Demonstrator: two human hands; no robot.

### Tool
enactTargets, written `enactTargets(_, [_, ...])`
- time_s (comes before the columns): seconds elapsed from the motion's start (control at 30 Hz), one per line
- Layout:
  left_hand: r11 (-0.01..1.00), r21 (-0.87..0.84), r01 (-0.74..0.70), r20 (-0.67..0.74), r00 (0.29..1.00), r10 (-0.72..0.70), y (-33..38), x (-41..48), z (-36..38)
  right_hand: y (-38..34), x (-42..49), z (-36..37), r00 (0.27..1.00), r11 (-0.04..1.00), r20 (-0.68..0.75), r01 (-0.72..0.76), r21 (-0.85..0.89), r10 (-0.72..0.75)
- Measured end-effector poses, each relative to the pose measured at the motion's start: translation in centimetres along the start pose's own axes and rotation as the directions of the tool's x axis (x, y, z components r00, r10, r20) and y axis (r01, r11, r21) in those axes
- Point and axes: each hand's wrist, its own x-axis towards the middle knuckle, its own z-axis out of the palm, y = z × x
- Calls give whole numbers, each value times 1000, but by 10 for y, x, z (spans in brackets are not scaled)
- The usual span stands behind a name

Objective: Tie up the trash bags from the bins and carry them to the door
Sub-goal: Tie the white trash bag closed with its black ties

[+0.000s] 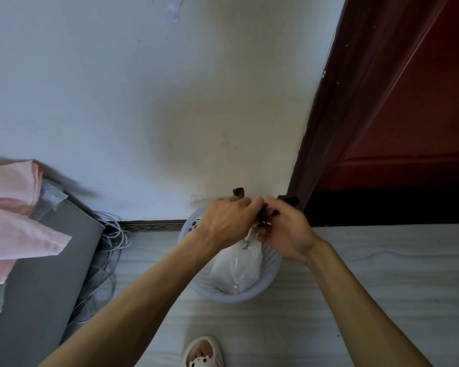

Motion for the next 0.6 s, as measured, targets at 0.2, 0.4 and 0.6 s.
enactTargets(0.2, [944, -331, -6, -80, 997, -22, 14, -11, 10, 8, 18, -7, 878, 993, -475, 100, 69, -55])
enactTargets(0.4, [500, -781, 373, 183, 903, -388, 10, -25, 20, 14, 12, -22, 933, 959, -360, 93, 267, 10])
enactTargets(0.6, [302, -844, 443, 286, 848, -446, 3, -21, 24, 13, 11, -20, 922, 931, -386, 124, 345, 20])
